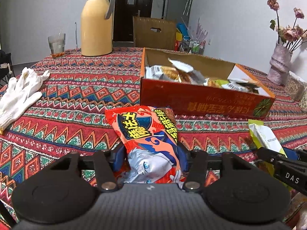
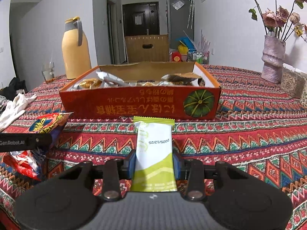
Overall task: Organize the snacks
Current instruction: 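Carry the chip bag and green-and-white bar over the box with both tools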
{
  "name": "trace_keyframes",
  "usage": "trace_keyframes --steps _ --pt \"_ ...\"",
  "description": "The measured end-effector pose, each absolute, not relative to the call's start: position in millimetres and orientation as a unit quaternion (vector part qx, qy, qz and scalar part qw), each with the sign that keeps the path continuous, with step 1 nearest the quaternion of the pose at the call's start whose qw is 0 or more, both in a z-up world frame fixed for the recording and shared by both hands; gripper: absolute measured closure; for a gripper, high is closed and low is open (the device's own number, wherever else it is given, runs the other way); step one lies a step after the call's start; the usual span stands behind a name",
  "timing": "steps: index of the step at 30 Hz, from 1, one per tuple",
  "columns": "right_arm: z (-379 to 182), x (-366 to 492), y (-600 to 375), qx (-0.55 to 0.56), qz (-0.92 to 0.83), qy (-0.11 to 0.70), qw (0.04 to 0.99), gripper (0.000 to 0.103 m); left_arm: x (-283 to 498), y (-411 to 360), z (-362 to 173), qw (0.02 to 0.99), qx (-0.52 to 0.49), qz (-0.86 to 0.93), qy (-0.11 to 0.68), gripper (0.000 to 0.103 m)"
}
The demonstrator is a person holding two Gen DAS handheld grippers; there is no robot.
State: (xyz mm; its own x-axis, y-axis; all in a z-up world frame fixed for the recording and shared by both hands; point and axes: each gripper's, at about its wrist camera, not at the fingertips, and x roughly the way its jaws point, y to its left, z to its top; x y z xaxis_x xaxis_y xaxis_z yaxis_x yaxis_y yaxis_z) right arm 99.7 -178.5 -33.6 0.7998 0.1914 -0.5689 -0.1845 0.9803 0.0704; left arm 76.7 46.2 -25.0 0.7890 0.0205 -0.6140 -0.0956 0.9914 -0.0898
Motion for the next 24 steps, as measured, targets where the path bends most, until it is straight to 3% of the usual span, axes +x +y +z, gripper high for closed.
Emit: trace_keyframes --steps 24 --pt "34.3 169.3 -189.1 0.002 0.093 0.213 0.973 0.066 140.6 15.3 61.7 0.964 -0.058 0.008 0.259 0.048"
